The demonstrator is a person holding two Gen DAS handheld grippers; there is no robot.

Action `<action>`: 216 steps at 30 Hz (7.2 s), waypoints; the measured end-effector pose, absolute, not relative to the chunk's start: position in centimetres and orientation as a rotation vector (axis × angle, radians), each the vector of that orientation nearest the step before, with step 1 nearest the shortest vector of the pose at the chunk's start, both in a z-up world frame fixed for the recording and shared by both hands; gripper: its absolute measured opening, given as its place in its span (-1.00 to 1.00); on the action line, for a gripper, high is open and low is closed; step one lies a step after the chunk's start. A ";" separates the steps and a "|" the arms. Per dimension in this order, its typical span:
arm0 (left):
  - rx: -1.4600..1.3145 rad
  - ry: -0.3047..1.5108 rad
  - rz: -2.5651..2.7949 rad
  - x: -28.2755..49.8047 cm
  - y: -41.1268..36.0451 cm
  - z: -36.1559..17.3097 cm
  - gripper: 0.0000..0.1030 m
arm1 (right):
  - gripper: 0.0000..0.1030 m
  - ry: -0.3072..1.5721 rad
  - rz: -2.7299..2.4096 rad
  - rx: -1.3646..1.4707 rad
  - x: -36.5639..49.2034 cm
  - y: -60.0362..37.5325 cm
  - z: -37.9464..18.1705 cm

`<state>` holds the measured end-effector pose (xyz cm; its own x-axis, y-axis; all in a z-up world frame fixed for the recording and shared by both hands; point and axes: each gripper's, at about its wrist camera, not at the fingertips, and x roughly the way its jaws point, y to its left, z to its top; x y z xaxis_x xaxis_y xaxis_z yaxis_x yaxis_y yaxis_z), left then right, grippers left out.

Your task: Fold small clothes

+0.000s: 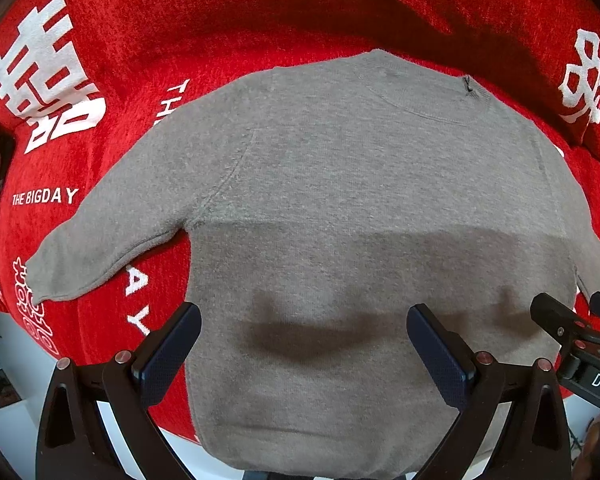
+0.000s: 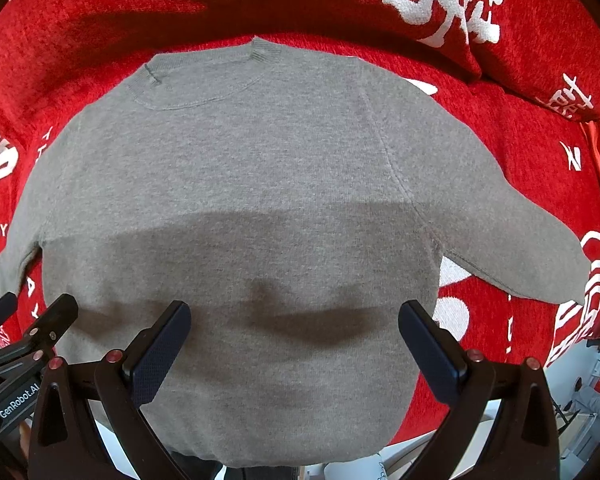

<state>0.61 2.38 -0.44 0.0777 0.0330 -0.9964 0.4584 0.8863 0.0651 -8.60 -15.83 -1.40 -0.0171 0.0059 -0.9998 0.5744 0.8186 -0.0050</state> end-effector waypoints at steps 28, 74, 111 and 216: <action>0.284 1.490 -0.384 1.8 4.3 -0.4 1.00 | 1.00 1.519 -0.451 0.467 -7.6 -14.2 -0.5; -0.839 1.194 -0.223 13.8 38.3 -10.6 -0.79 | 1.00 1.593 -0.023 0.338 1.0 5.2 -4.1; 0.164 1.223 -0.780 5.6 7.4 0.6 0.82 | 1.00 1.299 -0.206 0.560 -4.3 -11.3 -0.9; 0.273 1.390 -0.502 11.9 11.6 -3.2 -0.83 | -0.75 1.179 -0.751 1.070 -10.4 -24.0 -8.7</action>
<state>11.91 11.57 -3.25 0.0989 -0.1770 -0.9792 0.4899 0.8652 -0.1069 -10.44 -24.04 -8.74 0.2509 0.0644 -0.9659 0.9026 0.3449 0.2575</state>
